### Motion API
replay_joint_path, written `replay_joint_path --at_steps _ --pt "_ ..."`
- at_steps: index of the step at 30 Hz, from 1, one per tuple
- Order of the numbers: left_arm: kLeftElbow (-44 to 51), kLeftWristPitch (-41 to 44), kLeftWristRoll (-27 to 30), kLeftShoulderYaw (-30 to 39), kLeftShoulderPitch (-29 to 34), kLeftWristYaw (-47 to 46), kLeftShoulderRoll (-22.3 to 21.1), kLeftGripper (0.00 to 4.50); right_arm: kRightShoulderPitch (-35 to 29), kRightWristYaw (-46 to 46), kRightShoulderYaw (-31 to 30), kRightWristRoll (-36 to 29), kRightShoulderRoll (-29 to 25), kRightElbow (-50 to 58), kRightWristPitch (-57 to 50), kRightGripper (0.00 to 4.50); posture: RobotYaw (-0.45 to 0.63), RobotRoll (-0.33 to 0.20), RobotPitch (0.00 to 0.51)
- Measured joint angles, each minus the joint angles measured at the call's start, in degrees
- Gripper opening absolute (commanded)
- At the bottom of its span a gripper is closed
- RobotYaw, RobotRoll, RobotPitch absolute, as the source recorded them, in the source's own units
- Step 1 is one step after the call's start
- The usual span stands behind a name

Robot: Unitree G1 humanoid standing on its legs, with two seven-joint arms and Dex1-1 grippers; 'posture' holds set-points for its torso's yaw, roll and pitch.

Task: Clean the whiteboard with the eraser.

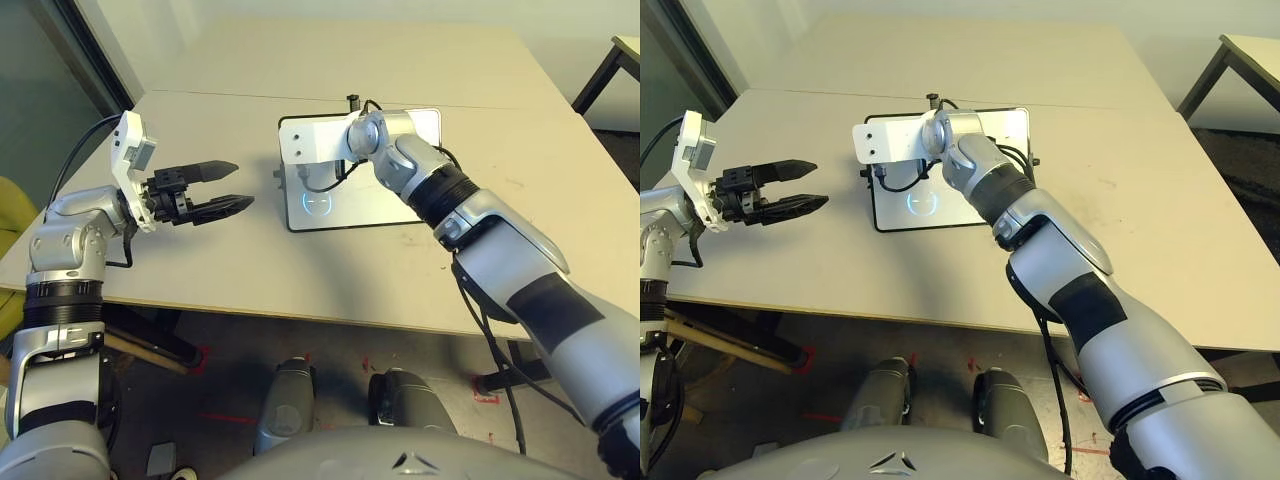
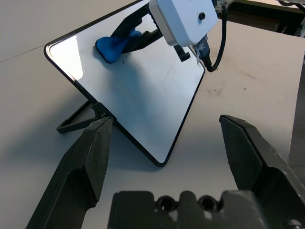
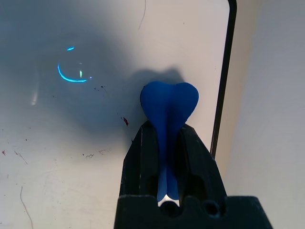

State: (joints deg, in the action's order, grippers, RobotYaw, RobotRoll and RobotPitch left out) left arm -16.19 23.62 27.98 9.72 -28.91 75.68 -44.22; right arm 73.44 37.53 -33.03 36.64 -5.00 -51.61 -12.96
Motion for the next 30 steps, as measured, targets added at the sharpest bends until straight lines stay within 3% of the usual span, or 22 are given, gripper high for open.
replay_joint_path --at_steps 12,30 --pt "-0.5 -0.1 0.0 -0.5 -2.0 0.5 0.3 4.5 0.1 -0.3 0.0 0.0 -1.8 -0.9 0.3 0.3 0.33 0.0 0.03" --pt "-5.2 -2.1 -1.1 -3.6 -6.4 2.1 1.6 4.5 -7.3 3.6 1.0 -0.5 -12.7 10.6 -3.7 0.3 0.29 0.0 0.028"
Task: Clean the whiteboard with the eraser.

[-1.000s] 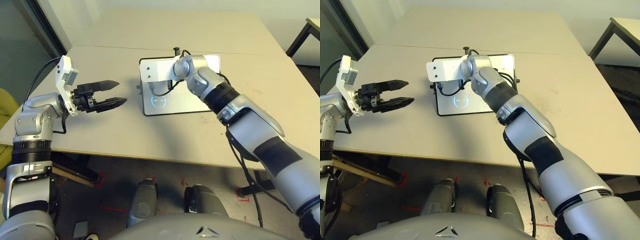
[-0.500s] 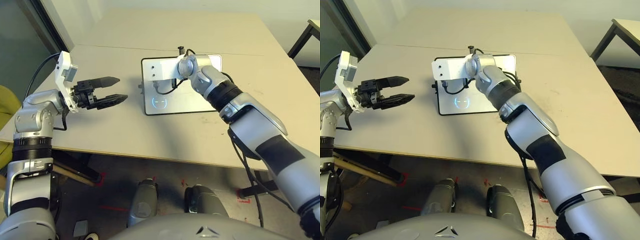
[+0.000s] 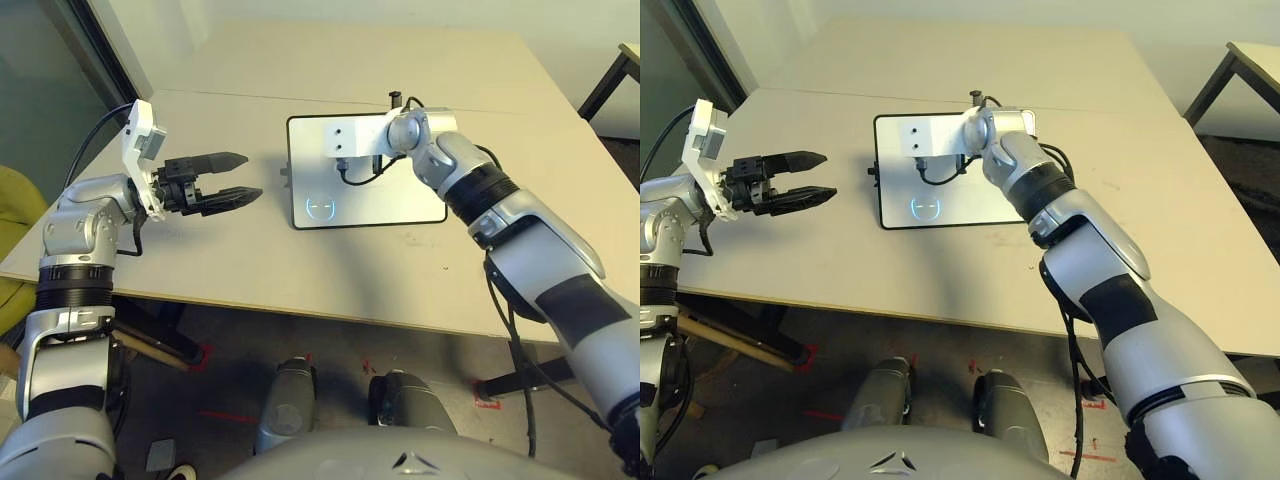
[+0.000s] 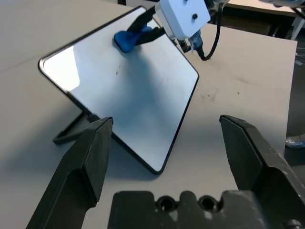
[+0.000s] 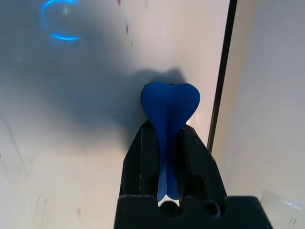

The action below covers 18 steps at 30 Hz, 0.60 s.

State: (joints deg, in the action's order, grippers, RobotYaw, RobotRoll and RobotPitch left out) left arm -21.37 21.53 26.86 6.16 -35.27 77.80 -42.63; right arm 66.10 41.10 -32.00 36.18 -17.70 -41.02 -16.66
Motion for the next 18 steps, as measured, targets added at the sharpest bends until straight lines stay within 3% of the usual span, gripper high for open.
replay_joint_path --at_steps 5,12,15,18 --pt "-0.3 -0.4 0.0 -0.1 -0.1 0.4 0.0 4.5 -5.3 5.7 6.2 -5.1 -2.6 10.0 -8.2 0.3 0.28 0.0 0.027" --pt "-2.1 -1.1 -0.1 -0.4 -0.5 0.4 0.0 4.5 -8.0 9.5 24.0 -20.0 -2.2 27.9 -31.9 0.3 0.28 0.0 0.035" --pt "-2.3 -1.6 -0.2 -0.4 -0.7 0.4 0.0 4.5 -7.4 4.9 33.1 -24.6 -1.5 30.4 -41.9 0.3 0.27 0.0 0.039" --pt "-2.4 -1.8 -0.2 -0.4 -0.8 0.4 -0.1 4.5 -4.5 -6.7 43.0 -25.4 -1.3 28.0 -47.4 0.3 0.27 0.0 0.039"
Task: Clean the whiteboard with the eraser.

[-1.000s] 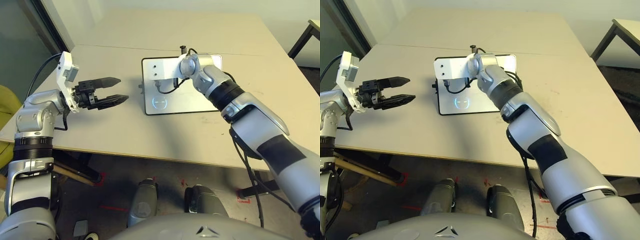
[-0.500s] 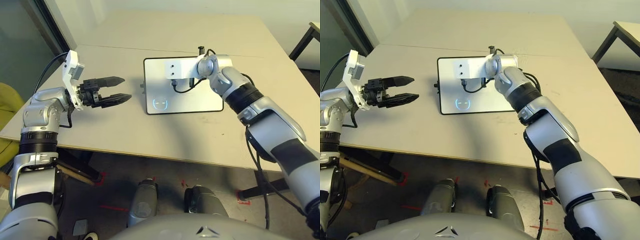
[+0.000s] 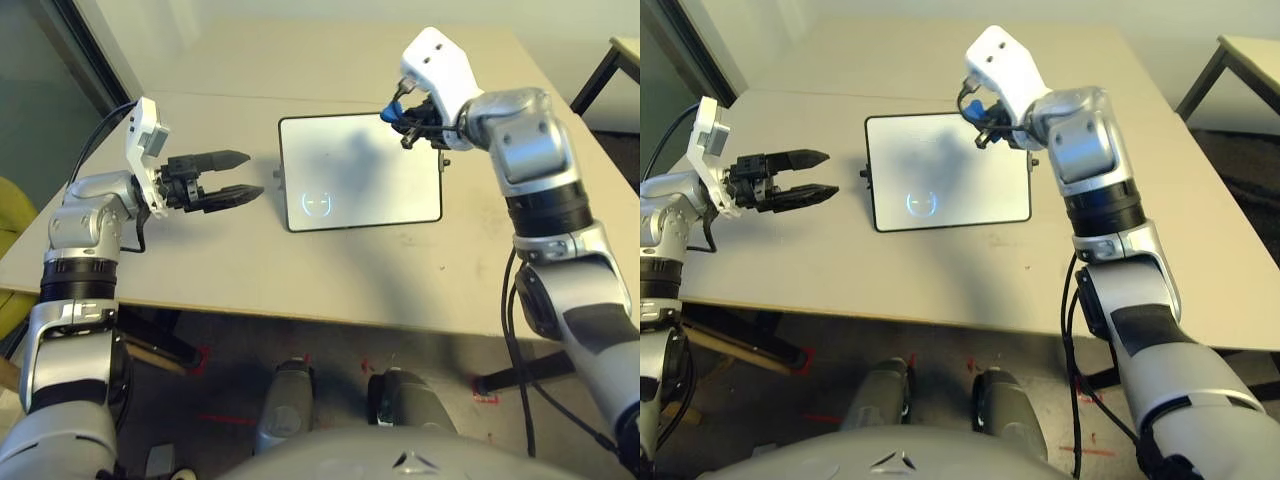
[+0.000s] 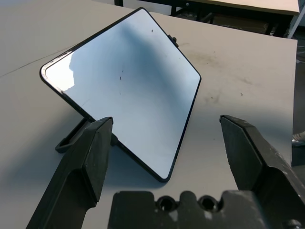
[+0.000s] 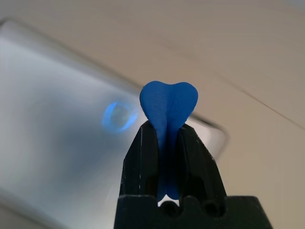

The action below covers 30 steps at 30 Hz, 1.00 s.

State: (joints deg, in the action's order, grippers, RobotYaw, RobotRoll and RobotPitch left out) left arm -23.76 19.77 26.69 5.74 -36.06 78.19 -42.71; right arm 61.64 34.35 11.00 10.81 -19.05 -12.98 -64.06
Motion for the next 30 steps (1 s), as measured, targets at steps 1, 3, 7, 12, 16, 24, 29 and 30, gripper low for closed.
replay_joint_path --at_steps 1,3,7,12,16,24,29,30 --pt "-0.1 0.0 0.0 0.0 0.0 0.0 0.0 4.5 0.8 -3.6 3.0 -0.2 -0.5 -1.4 -1.4 0.3 0.27 0.0 0.039" --pt "-0.2 -0.2 0.0 0.0 0.0 0.0 0.0 4.5 0.6 -9.7 7.8 -0.4 -1.1 -3.9 -3.0 0.3 0.26 0.0 0.045" --pt "-1.2 -0.3 -0.1 0.0 -0.3 0.0 0.0 4.5 -2.7 -18.6 13.7 -1.1 -1.5 -8.4 -5.4 0.3 0.26 0.0 0.048" --pt "-1.6 -0.6 -0.1 -0.1 -1.1 0.0 0.1 4.5 -6.4 -23.5 15.5 -3.6 -0.7 -10.8 -5.9 0.3 0.27 0.0 0.046" --pt "-1.6 -0.6 -0.1 -0.1 -1.1 0.0 0.2 4.5 -8.6 -25.4 15.4 -5.9 -0.2 -13.1 -5.9 0.3 0.27 0.0 0.046" --pt "-1.3 -0.6 -0.1 -0.1 -0.7 -0.1 0.2 4.5 -13.0 -26.9 12.3 -9.1 1.8 -14.3 -6.9 0.3 0.28 0.0 0.044" --pt "-1.3 -0.6 -0.1 -0.1 -0.3 -0.1 0.2 4.5 -13.5 -28.6 12.0 -10.2 1.7 -14.4 -7.3 1.36 0.28 0.0 0.044" --pt "-1.3 -0.6 -0.1 -0.1 -0.3 -0.1 0.2 4.5 -13.5 -28.5 11.9 -10.5 1.5 -14.4 -7.8 1.69 0.28 0.0 0.044"
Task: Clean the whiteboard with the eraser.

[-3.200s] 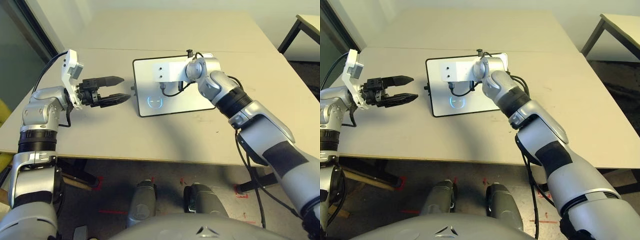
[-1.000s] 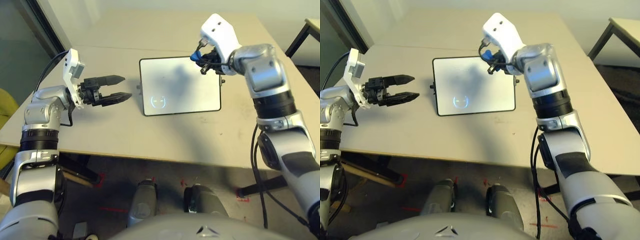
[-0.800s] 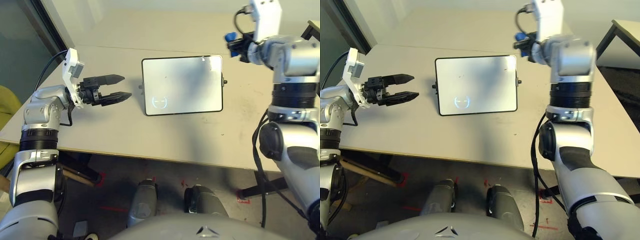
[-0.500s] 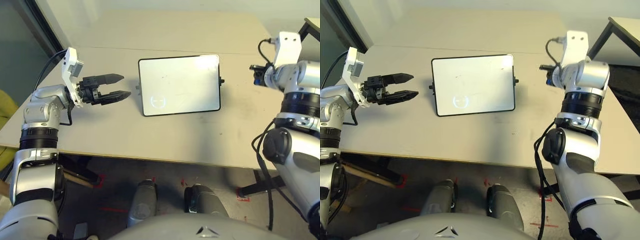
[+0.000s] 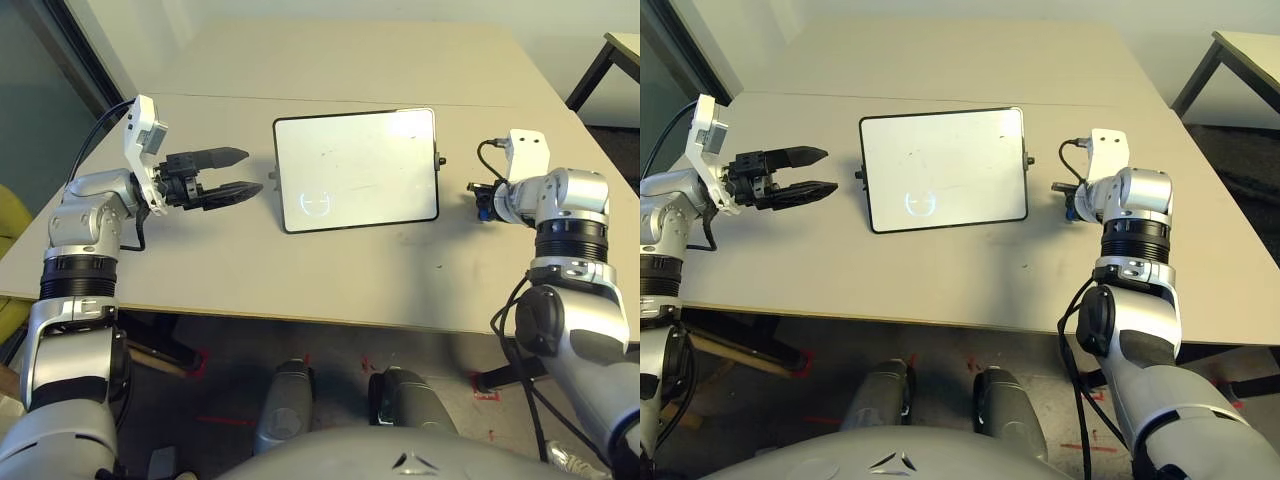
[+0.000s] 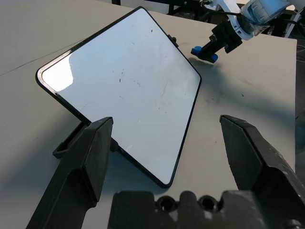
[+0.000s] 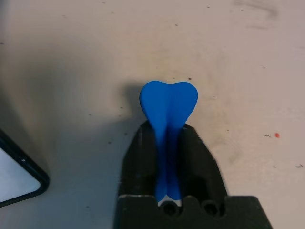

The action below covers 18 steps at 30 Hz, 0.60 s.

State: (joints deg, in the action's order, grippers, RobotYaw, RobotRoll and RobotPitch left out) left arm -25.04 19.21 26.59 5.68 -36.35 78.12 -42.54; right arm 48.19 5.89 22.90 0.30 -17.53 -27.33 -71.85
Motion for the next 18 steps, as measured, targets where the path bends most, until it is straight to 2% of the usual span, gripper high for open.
replay_joint_path --at_steps 7,10,11,15,17,18 --pt "-0.1 0.3 0.1 0.8 0.0 -0.8 -0.6 4.5 1.3 2.8 -2.0 -3.8 -4.3 6.3 -7.0 4.33 0.27 0.0 0.049" --pt "-0.3 0.3 0.2 2.7 -0.4 -2.2 -1.5 4.5 1.4 4.9 -3.5 -5.1 -8.0 10.7 -7.9 4.43 0.26 0.0 0.05" --pt "-0.5 0.1 0.2 3.7 -0.9 -3.2 -1.8 4.5 0.5 5.9 -4.4 -5.4 -9.7 12.5 -5.2 4.43 0.26 0.0 0.05" --pt "-4.6 -5.8 -2.1 7.4 -3.7 -12.4 -2.4 4.5 -4.8 10.7 -3.1 -7.0 -12.4 16.2 17.0 4.43 0.26 0.0 0.049" --pt "-10.6 -12.3 -6.5 9.0 -6.4 -23.1 -1.6 4.5 -7.5 15.5 0.5 -11.5 -9.8 14.7 29.4 4.43 0.27 0.0 0.047" --pt "-12.4 -14.2 -7.7 9.3 -7.1 -26.4 -1.1 4.5 -8.0 16.3 1.3 -12.8 -9.1 13.6 32.0 4.43 0.27 0.0 0.046"
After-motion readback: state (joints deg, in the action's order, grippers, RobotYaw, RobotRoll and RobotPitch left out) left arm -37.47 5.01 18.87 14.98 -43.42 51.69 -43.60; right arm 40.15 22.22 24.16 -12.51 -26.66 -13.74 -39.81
